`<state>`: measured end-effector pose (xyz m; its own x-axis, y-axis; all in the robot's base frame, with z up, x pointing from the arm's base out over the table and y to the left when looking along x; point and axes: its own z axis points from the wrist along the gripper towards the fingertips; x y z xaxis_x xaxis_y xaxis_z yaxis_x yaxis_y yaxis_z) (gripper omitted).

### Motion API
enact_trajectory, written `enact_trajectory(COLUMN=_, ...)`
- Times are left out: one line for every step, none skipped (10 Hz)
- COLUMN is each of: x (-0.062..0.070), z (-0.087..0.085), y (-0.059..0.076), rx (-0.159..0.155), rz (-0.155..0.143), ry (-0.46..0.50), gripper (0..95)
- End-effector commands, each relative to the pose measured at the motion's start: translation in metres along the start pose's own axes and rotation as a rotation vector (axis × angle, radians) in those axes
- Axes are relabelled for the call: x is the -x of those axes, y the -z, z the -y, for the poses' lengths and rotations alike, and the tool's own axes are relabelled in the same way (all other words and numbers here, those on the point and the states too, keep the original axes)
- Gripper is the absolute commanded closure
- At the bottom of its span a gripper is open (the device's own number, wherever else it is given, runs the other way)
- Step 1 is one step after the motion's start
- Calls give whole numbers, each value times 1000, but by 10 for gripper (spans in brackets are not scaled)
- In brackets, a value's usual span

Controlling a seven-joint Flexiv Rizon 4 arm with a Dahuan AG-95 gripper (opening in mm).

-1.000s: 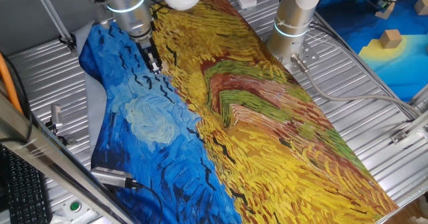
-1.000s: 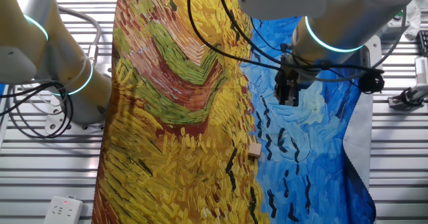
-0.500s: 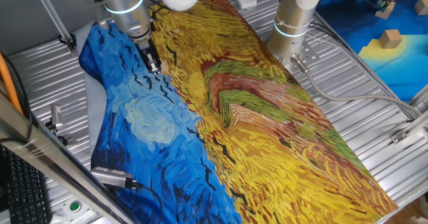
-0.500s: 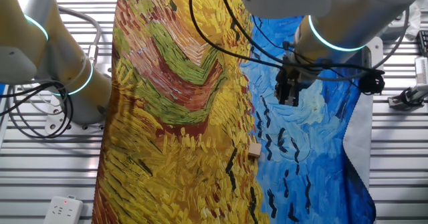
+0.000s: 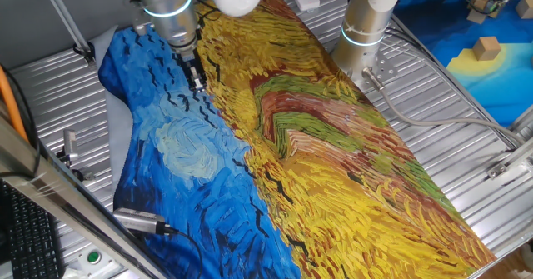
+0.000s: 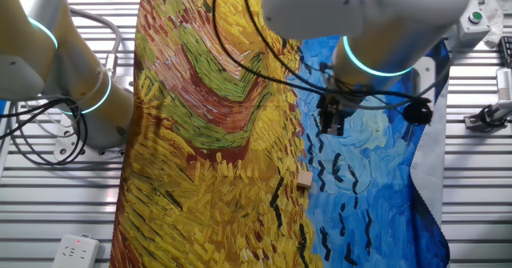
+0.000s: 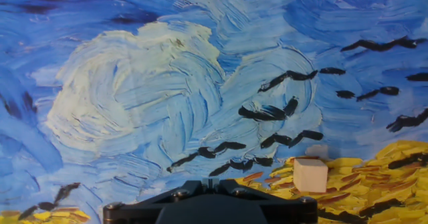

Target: Pick up the small block on the left and move it to the right

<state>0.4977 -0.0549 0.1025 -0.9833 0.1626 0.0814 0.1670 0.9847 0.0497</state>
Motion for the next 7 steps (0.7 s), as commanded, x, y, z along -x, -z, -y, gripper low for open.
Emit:
enact_trajectory(x=1, z=16, y=-11, rx=8, rz=2, ry=33, gripper=950)
enact_trajectory(x=0, z=25, y=-12, rx=13, rz=1, ry=45, gripper=950)
enact_trajectory(x=-2, z=31, y=-12, rx=12, rz=1, ry=47, gripper=950)
enact_trajectory(x=-3, z=40, y=-16, rx=11, rz=1, ry=58, gripper=950)
enact_trajectory(x=-3, z=45, y=-21, rx=11, rz=4, ry=67, gripper=950)
enact_trajectory(x=-3, z=51, y=-26, rx=8, rz=7, ry=79, gripper=950)
enact_trajectory(x=-3, z=58, y=-29, rx=9, rz=7, ry=93, gripper=950)
